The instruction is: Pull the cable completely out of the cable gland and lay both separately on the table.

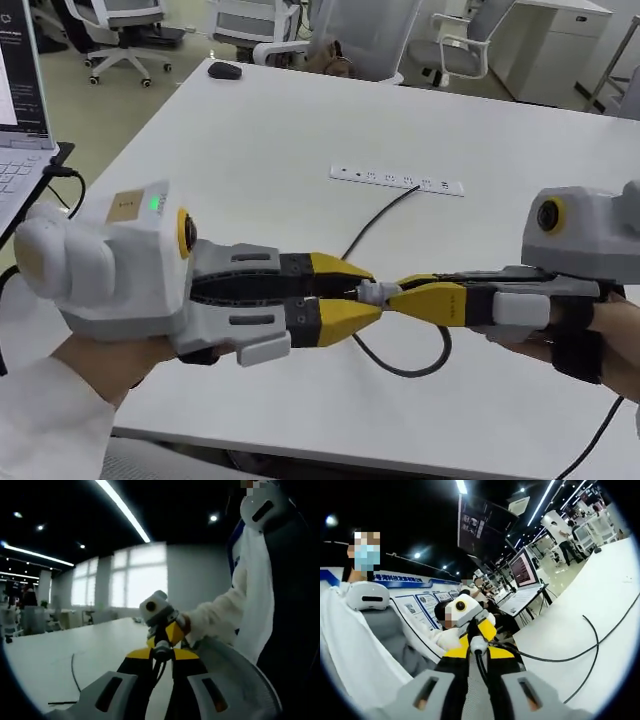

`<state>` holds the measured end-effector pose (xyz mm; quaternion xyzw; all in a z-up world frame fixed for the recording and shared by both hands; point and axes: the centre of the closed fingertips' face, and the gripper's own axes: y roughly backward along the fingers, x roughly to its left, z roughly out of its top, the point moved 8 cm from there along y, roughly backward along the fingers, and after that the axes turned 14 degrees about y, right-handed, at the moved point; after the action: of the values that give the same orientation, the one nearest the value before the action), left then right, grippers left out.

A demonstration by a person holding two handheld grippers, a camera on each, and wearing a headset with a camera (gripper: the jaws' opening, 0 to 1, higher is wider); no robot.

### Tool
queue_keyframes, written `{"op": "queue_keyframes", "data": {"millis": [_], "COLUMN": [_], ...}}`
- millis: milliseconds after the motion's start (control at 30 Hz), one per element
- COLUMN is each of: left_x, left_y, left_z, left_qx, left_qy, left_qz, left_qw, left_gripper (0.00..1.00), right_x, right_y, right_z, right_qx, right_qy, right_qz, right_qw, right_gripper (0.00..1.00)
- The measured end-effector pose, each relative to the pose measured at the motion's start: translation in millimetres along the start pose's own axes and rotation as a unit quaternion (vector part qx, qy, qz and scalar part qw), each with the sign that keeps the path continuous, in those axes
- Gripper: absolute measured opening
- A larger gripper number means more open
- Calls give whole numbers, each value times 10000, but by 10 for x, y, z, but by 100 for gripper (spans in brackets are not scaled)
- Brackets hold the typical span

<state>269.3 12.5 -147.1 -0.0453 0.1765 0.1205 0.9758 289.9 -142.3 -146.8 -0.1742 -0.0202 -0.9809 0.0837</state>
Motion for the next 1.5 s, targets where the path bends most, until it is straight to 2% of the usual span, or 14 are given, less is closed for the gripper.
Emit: {"op": "queue_keyframes", "data": {"millis": [167,233,333,400,467,500,600,733,967,1033,1100,1200,1400,1500], "left_x": [46,57,76,84,78,80,97,82,77,79,79,88,100,97], "left_y": [18,26,37,41,42,42,41,38,29,37,47,49,46,47], "left_z": [0,-11,-14,-15,-21,-25,-61,-67,-87,-84,-71,-61,-59,-65], "left_qx": [-80,-68,-72,-72,-72,-65,43,48,55,29,-53,-84,-96,-57], "left_qy": [416,816,1359,1337,1337,1371,1746,1731,1518,1512,1402,1317,1054,963], "left_qz": [-9,-46,-27,-40,-29,-33,-17,-34,33,36,80,109,201,185], "left_qw": [9991,9966,9907,9910,9910,9905,9846,9849,9884,9885,9901,9912,9942,9952], "left_gripper": [15,15,15,15,15,15,16,16,16,16,16,16,16,16], "right_x": [-9,-10,9,18,16,14,27,58,40,21,-1,-6,-8,-4], "right_y": [-22,-30,-45,-54,-58,-55,-61,-65,-64,-71,-61,-52,66,85], "right_z": [9,14,17,16,16,12,-11,-20,-31,-41,-42,-27,-6,-22], "right_qx": [-3,22,47,62,80,129,287,304,351,374,366,326,299,359], "right_qy": [640,920,1443,1695,1987,2259,2775,3214,3193,2986,2887,2950,2851,2952], "right_qz": [-102,-127,-241,-257,-306,-312,-363,-415,-559,-612,-683,-733,-826,-913], "right_qw": [9979,9957,9892,9852,9796,9736,9596,9455,9454,9517,9543,9521,9545,9504], "right_gripper": [11,11,11,11,12,12,12,12,13,13,12,12,11,6]}}
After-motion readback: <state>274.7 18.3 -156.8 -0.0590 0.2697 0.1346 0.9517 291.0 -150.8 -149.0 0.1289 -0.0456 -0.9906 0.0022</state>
